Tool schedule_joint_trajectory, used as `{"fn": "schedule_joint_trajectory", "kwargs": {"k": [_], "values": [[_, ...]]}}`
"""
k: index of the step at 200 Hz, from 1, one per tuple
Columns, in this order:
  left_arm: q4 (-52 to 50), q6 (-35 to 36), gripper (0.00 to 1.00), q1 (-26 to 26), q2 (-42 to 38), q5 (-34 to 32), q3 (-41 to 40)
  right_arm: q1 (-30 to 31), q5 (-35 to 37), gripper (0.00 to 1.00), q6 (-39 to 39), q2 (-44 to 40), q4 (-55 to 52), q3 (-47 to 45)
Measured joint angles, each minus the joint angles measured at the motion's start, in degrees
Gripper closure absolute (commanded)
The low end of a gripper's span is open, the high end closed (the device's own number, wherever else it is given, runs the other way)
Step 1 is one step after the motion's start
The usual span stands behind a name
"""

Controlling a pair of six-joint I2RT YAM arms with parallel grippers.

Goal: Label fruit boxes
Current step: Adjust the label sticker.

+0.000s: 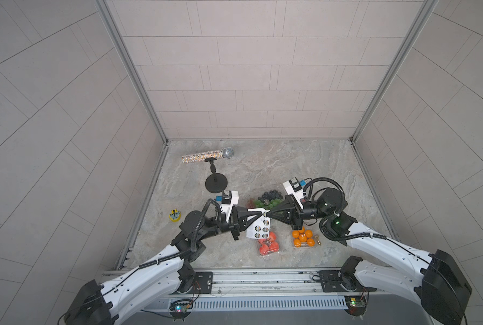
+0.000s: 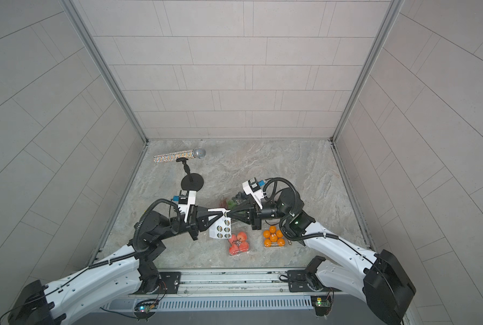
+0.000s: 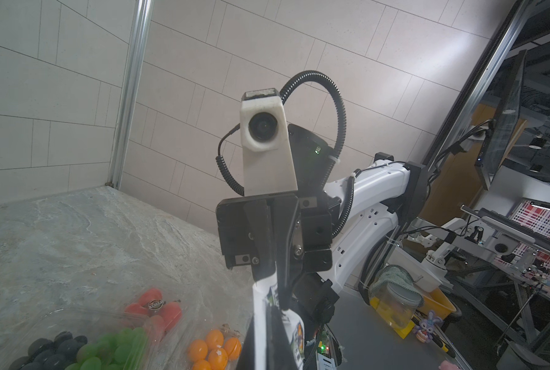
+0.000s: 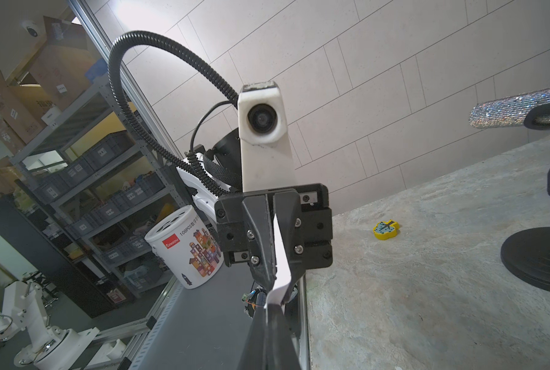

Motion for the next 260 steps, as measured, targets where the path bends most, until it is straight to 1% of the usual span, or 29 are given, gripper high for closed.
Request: {"fn": "schedule_joint_trajectory", "kwargs": {"k": [140, 144, 152, 156, 162, 172, 195, 208, 241, 260], "values": [[1.64, -1.68, 1.00, 0.00, 0.17, 0.11, -1.38, 0.33, 0.26, 1.00, -0.66, -0.22, -0.50, 0.00], [1.64, -1.70, 1.00, 0.02, 0.04, 0.09, -1.46, 0.22, 0.42, 0.94, -0.83, -0.28, -0.81, 0.00], [1.22, -1.73, 1.00, 0.04, -0.35, -0.07, -1.57, -0.04, 0.87, 0.78, -1.07, -0.57, -1.88, 0.00], [1.01, -1.73, 1.00, 0.09, -0.61, -0.09, -1.57, -0.11, 1.25, 0.73, -1.33, -0.79, -2.45, 0.00], [0.63, -1.68, 1.00, 0.09, -1.09, -0.20, -1.62, -0.26, 1.77, 0.68, -1.97, -1.14, -3.56, 0.00], [0.00, -1.64, 1.00, 0.09, -1.90, -0.28, -1.62, -0.44, 2.43, 0.66, -1.95, -1.49, -4.42, 0.00], [-0.59, -1.46, 1.00, 0.09, -3.08, -0.57, -1.62, -0.50, 3.02, 0.66, -0.85, -1.49, -3.65, -0.17], [-0.63, -1.44, 1.00, 0.09, -3.41, -0.76, -1.62, -0.37, 3.02, 0.69, -0.11, -1.25, -2.62, -0.20], [-0.63, -1.44, 1.00, 0.09, -3.30, -1.01, -1.62, 0.55, 2.75, 0.79, 0.70, 0.59, -1.09, -0.17], [-0.66, -1.44, 1.00, 0.09, -3.21, -1.11, -1.62, 0.98, 2.40, 0.92, 1.07, 1.75, 0.04, -0.17]]}}
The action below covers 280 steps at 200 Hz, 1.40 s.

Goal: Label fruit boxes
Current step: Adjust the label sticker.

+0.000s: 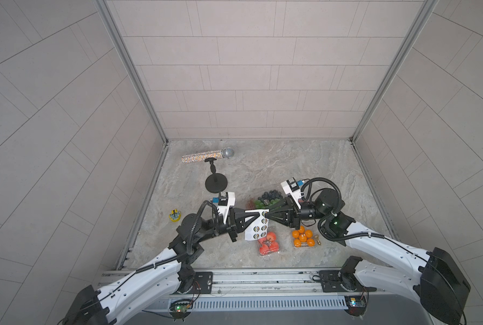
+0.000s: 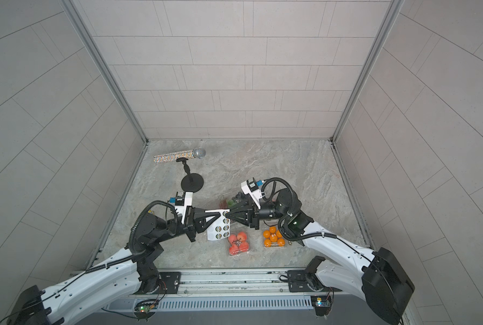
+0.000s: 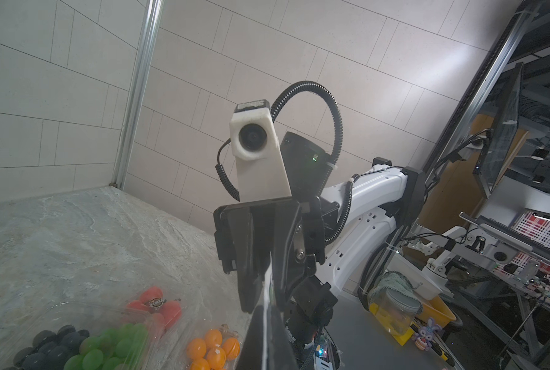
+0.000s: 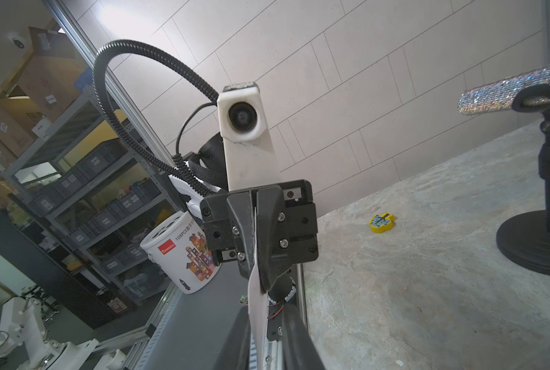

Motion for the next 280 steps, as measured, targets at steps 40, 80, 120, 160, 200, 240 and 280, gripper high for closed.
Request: {"fn": "schedule_joint_trajectory", "kwargs": {"k": [40, 80, 120, 160, 200, 240, 280], "values": [[-0.02, 0.00, 1.00, 0.00, -0.13, -0.15, 0.00, 0.20, -0.48, 1.00, 0.26, 0.04, 0.63, -0.02], [-0.35, 0.39, 0.73, 0.00, -0.24, -0.33, 0.00, 0.20, -0.68, 1.00, -0.66, 0.00, 0.44, -0.02], [-0.74, 0.52, 0.74, 0.00, -0.50, -0.74, 0.00, 0.28, -1.51, 1.00, -1.77, 0.00, 0.42, -0.02], [-0.76, 0.85, 0.82, 0.00, -0.24, -1.16, 0.00, 0.96, -2.54, 1.00, -2.71, 0.00, 0.42, -0.02], [-0.59, 0.76, 0.90, 0.00, 0.83, -1.05, 0.00, 1.53, -3.17, 1.00, -4.24, -0.22, -0.37, -0.02], [0.96, 0.31, 0.98, 0.00, 0.81, 0.02, -0.37, 1.62, -3.30, 1.00, -6.23, -0.76, -1.88, 0.00], [1.57, -0.28, 1.00, 0.00, 0.00, 0.66, -1.95, 1.11, -2.58, 0.80, -8.09, -1.14, -5.11, 0.11]]}}
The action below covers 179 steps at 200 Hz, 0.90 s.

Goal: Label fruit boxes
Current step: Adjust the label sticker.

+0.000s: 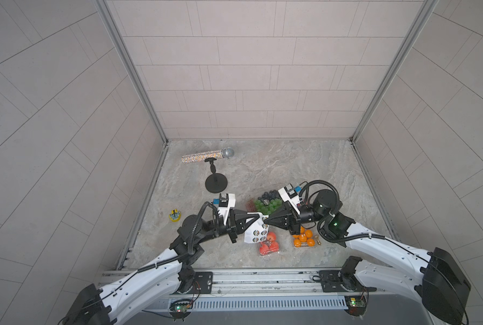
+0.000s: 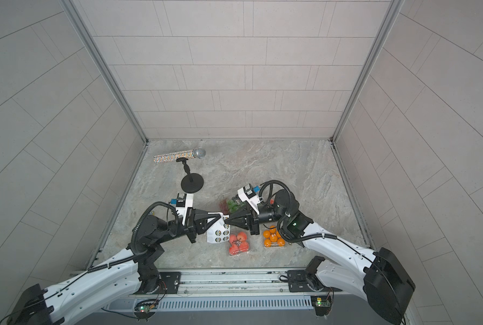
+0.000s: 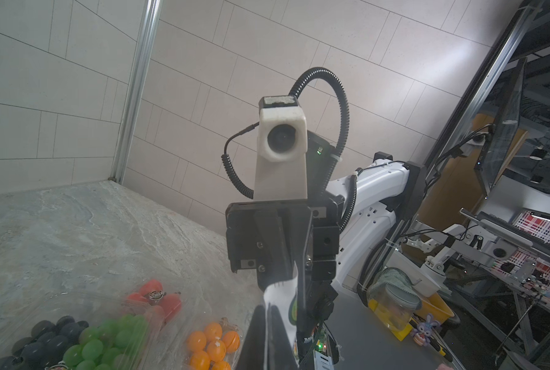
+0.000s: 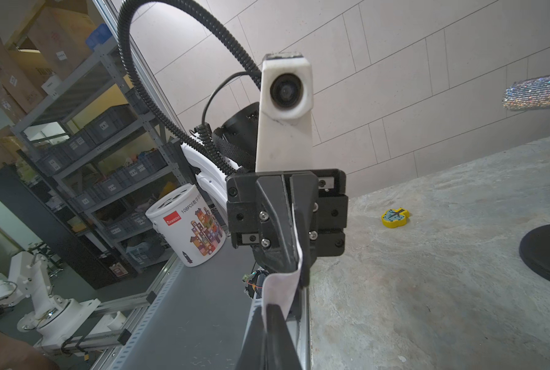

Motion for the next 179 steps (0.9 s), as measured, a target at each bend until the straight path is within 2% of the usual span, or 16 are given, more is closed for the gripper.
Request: {"fn": "schedule_joint_trajectory", "kwargs": {"k": [18, 50, 125, 146, 179], "values": [[-0.83, 0.07, 1.00, 0.00, -1.18, -0.13, -0.13, -0.74, 0.90, 0.80, -0.02, -0.79, -0.35, -0.02], [-1.40, 0.20, 1.00, 0.00, -2.10, -0.48, -0.13, -0.98, 1.49, 0.91, 0.04, -1.88, 0.02, -0.02], [-1.46, 0.22, 1.00, 0.00, -2.08, -0.90, -0.13, -0.94, 1.40, 0.84, 0.79, -1.03, 0.28, -0.02], [-1.46, 0.22, 1.00, 0.00, -2.08, -0.90, -0.13, -0.94, 1.40, 0.94, 0.98, -0.66, 0.39, -0.02], [-1.68, 0.22, 1.00, 0.00, -2.10, -0.90, -0.13, -0.94, 1.31, 1.00, 0.96, -0.26, 0.70, -0.02]]}}
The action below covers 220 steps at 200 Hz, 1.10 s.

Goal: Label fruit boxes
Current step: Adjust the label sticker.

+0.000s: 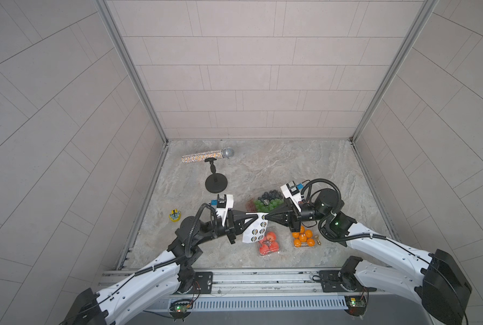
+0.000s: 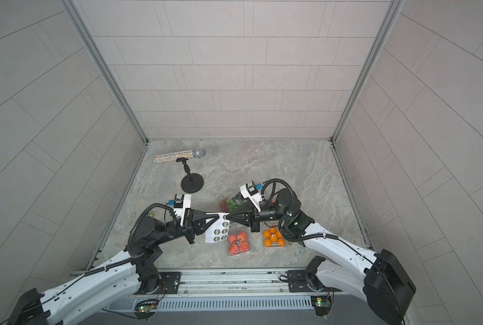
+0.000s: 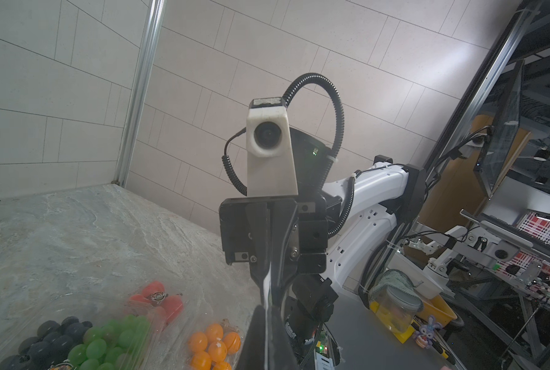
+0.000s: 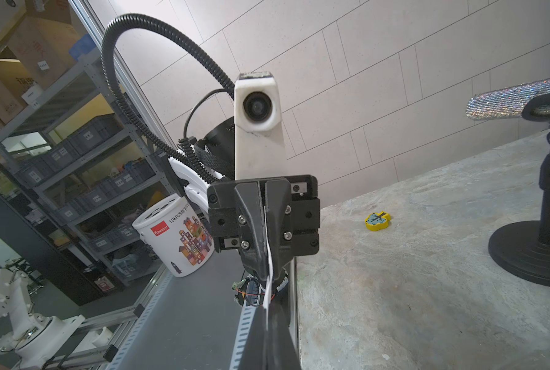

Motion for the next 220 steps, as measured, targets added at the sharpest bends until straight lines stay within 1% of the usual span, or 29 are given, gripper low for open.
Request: {"fn": "schedule_joint_trajectory", "kwargs": {"k": [69, 84, 103, 121, 124, 132, 138, 146, 158, 171, 184, 193, 220], "values": [[-0.11, 0.00, 1.00, 0.00, 0.44, -0.44, 0.00, 0.42, -1.01, 1.00, 0.72, 0.26, 1.84, 0.00], [0.44, -0.02, 0.93, 0.00, 1.27, -0.39, 0.00, 0.76, -1.18, 1.00, 1.27, 0.46, 2.36, -0.02], [1.33, -0.42, 0.90, 0.00, 2.23, -0.22, 0.00, 0.85, -1.20, 1.00, 1.40, 0.46, 2.78, -0.02], [1.84, -0.57, 0.82, 0.00, 2.47, -0.04, -0.15, 0.85, -1.27, 1.00, 1.40, 0.46, 3.23, -0.02], [1.92, -0.66, 0.80, 0.00, 2.49, -0.04, -0.17, 0.85, -1.29, 1.00, 1.40, 0.46, 3.28, -0.02], [2.08, -0.35, 0.70, 0.00, 2.56, 0.04, -0.20, 0.85, -1.33, 1.00, 1.40, 0.46, 3.45, -0.02], [2.21, -0.68, 0.66, 0.00, 2.67, 0.02, -0.22, 0.85, -1.33, 1.00, 1.38, 0.46, 3.63, -0.02], [2.49, -0.74, 0.65, 0.00, 2.84, 0.13, -0.33, 0.85, -1.36, 1.00, 1.36, 0.46, 3.82, -0.02], [3.15, -1.07, 0.67, 0.00, 3.19, 0.28, -0.63, 0.85, -1.33, 1.00, 1.31, 0.44, 4.00, -0.02], [3.63, -1.20, 0.74, 0.00, 3.54, 0.68, -0.94, 0.85, -1.33, 1.00, 1.27, 0.44, 3.98, -0.02], [4.33, -1.60, 0.80, 0.00, 3.93, 1.29, -1.03, 0.85, -1.33, 1.00, 1.22, 0.42, 3.96, -0.02], [4.96, -2.21, 0.86, 0.00, 4.17, 1.66, -1.03, 0.85, -1.33, 1.00, 1.07, 0.37, 3.91, -0.02], [6.25, -2.54, 0.99, 0.00, 4.28, 2.51, -1.03, 0.85, -1.29, 1.00, 0.57, 0.15, 3.32, -0.02]]}}
